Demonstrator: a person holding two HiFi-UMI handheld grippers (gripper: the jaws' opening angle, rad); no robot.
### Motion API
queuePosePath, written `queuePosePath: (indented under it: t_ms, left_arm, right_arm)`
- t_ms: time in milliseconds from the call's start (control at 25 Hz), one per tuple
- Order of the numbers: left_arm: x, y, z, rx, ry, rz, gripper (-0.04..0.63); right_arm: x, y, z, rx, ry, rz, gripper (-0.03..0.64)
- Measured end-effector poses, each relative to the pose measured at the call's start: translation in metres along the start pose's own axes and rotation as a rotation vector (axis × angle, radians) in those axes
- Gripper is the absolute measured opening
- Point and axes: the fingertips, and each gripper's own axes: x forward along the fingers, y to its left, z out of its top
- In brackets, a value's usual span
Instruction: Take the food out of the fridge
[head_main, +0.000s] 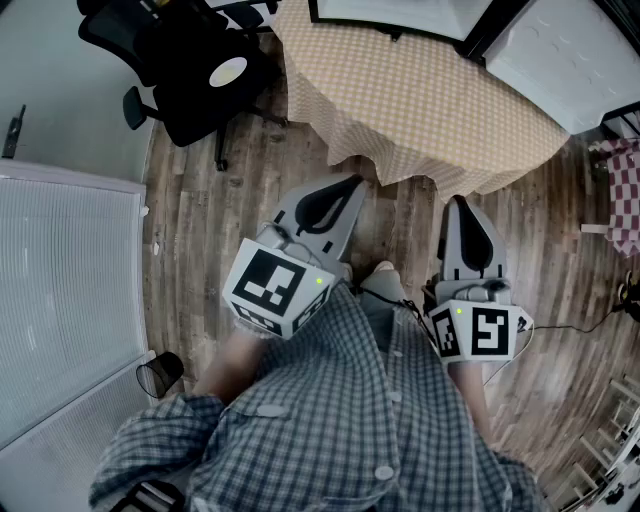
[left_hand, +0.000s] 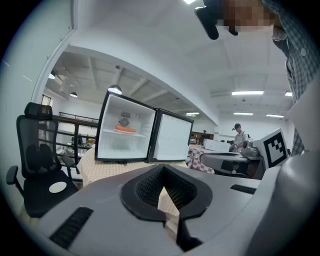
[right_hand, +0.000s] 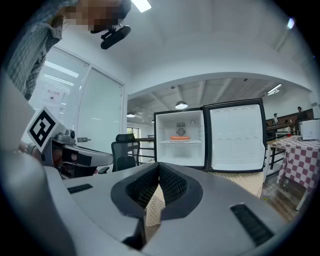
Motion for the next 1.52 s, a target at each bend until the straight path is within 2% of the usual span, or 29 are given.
queuePosePath:
  t_ms: [160,400,1000,1520]
  left_arm:
    - [0.001,0.002,-0.001,0.017,0.007,-0.001,0.005]
    - [-0.004,0.007,-0.001,0.005,0.002,-0.003,0.005]
    - [-0.013,0.015,-0.001,0.002,-0.012,-0.007,0.005]
    - [0.008,0.033,0.003,-0.021,-0.016,0.054,0.005]
  right_arm:
    - [0.004,0.002,0.001,-0.007,-0.002,0.002,0.009]
    - [0.005,0.006,0.0,-0.01,0.005,-0.007,0.009]
    - [-0.005,-0.001,-0.003,-0.004,0.012,-0.084,0.011]
    - [0.028,-0.019,0.0,-0.04,0.022,-0.037,0.011]
